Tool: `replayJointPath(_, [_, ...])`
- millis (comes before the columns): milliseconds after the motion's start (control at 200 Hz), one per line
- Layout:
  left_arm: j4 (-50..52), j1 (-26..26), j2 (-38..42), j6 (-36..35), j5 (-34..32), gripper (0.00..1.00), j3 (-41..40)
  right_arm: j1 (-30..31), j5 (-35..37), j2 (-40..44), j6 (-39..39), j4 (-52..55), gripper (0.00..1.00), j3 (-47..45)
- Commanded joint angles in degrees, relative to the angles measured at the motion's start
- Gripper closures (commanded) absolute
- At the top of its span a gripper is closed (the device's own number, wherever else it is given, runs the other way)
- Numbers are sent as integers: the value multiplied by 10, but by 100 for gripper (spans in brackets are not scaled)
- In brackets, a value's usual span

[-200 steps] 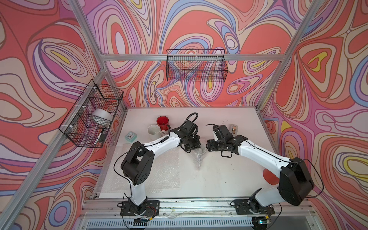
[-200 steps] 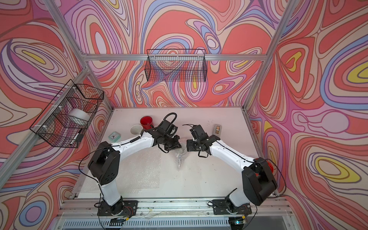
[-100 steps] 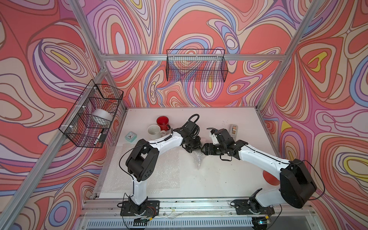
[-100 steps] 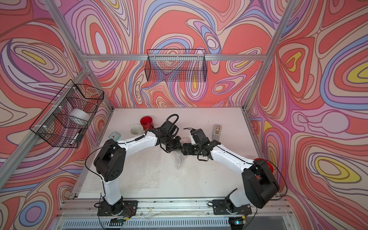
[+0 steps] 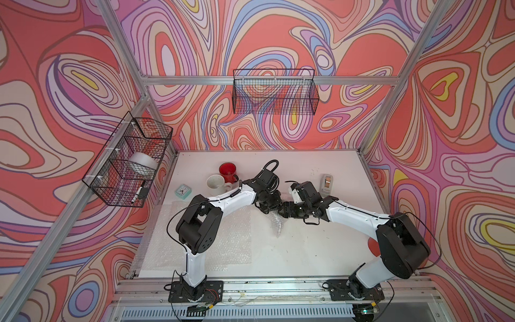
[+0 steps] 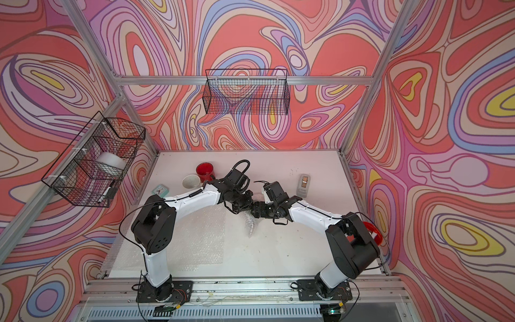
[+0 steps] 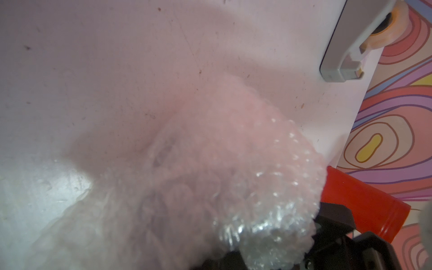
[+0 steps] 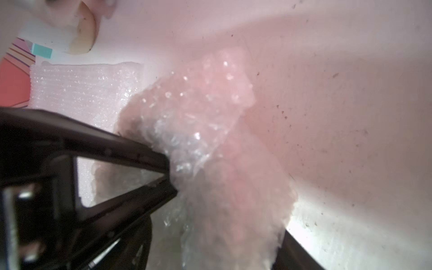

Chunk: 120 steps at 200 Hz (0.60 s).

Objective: Wrap mugs in bubble wrap
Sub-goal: Wrap the mug in bubble wrap.

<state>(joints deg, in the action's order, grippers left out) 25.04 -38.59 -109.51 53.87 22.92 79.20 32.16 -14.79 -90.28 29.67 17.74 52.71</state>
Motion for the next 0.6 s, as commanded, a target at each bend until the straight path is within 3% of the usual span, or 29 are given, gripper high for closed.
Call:
replayJointPath(0, [-17, 1, 27, 0, -2, 92, -2, -2, 40, -16, -1, 26, 28, 5])
replayJointPath(180, [-10, 18, 100, -45, -37, 69, -4, -2, 55, -27, -11, 45, 29, 18])
replayJointPath(366, [60, 27, 153, -124, -115, 52, -16, -3, 57, -43, -18, 51, 29, 32])
replayJointPath(596, [109, 28, 136, -224, -117, 49, -28, -4, 54, -53, -22, 51, 30, 42])
